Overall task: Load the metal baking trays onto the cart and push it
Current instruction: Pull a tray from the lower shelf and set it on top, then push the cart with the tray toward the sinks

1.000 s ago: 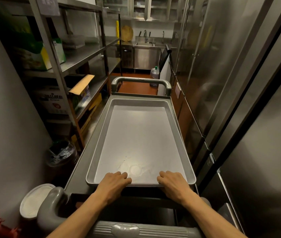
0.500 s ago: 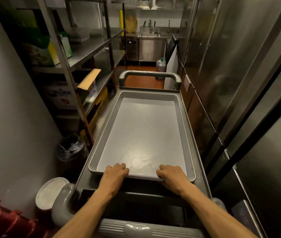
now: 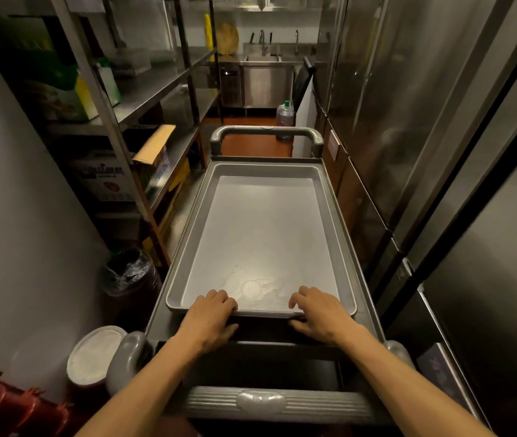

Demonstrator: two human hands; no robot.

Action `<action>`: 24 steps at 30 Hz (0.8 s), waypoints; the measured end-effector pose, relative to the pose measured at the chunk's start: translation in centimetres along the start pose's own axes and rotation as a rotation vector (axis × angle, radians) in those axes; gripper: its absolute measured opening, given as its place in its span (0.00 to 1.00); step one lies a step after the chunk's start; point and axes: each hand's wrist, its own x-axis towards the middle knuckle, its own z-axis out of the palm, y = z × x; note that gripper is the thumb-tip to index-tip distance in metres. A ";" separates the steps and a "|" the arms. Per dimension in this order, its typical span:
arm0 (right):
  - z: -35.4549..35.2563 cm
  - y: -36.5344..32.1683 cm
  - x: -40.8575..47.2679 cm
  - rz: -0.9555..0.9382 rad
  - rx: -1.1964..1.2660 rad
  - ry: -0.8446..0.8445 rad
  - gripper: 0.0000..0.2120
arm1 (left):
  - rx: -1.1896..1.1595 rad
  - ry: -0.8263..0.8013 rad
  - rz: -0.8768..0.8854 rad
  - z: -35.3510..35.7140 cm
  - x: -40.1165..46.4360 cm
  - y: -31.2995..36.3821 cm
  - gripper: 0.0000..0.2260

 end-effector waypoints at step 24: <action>-1.7 -10.2 -15.5 0.173 -0.159 0.043 0.18 | 0.048 0.026 0.061 -1.2 -14.1 3.3 0.21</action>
